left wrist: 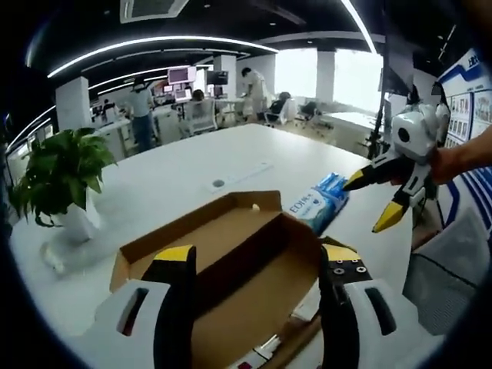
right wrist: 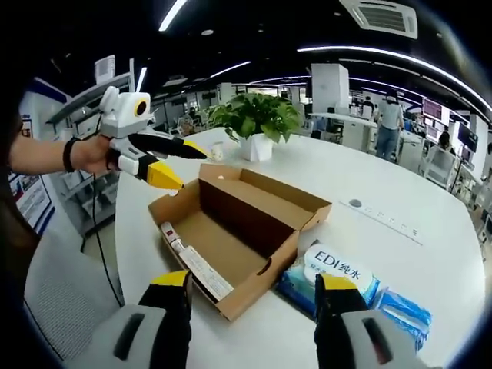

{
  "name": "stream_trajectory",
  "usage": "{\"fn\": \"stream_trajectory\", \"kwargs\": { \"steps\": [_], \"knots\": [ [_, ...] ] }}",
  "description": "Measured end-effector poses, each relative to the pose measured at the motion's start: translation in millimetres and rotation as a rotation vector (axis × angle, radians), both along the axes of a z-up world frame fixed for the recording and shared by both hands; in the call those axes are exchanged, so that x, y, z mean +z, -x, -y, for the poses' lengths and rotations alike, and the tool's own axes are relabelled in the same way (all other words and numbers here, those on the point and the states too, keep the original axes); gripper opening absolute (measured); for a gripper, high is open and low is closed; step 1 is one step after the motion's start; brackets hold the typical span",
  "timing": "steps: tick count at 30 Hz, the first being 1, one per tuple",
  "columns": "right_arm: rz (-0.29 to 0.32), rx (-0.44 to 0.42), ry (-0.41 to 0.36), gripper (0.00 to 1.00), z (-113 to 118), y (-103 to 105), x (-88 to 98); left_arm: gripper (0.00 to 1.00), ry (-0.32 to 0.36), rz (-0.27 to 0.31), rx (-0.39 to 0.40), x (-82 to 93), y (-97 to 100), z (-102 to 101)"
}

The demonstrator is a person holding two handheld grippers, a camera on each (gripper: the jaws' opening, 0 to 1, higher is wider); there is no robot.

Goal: Operate the shoe box by opening the lid, removing the specified soft item, and placing it in the target area until the item is outside and the box remains undamaged.

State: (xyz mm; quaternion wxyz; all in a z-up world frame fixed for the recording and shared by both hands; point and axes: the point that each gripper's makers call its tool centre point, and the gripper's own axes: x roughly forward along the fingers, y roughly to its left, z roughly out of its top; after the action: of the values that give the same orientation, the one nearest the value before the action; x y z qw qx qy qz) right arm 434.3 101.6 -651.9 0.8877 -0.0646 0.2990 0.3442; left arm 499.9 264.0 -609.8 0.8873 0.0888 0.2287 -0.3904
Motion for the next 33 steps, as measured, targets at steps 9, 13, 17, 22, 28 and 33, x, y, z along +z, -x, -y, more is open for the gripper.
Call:
{"fn": "stream_trajectory", "kwargs": {
  "steps": [9,13,17,22,28,33],
  "knots": [
    [-0.011,-0.015,-0.008,0.64,2,8,-2.1,0.66,0.028,-0.004,0.052,2.1,5.8,-26],
    [-0.021,-0.016,-0.008,0.64,0,11,-4.6,0.66,0.035,-0.010,0.071,0.6,9.9,-35],
    [-0.024,-0.012,-0.010,0.63,-5,11,-4.1,0.66,0.040,-0.012,0.081,-0.5,14.1,-41],
    [-0.026,0.000,-0.004,0.63,-11,11,-3.1,0.66,0.047,-0.009,0.093,0.0,20.8,-48],
    [-0.027,0.014,0.009,0.63,-15,11,-0.6,0.66,0.064,-0.008,0.121,1.1,26.8,-60],
    [-0.023,0.032,0.022,0.62,-21,11,1.6,0.66,0.076,-0.007,0.144,0.5,34.1,-70]
  ]
}}
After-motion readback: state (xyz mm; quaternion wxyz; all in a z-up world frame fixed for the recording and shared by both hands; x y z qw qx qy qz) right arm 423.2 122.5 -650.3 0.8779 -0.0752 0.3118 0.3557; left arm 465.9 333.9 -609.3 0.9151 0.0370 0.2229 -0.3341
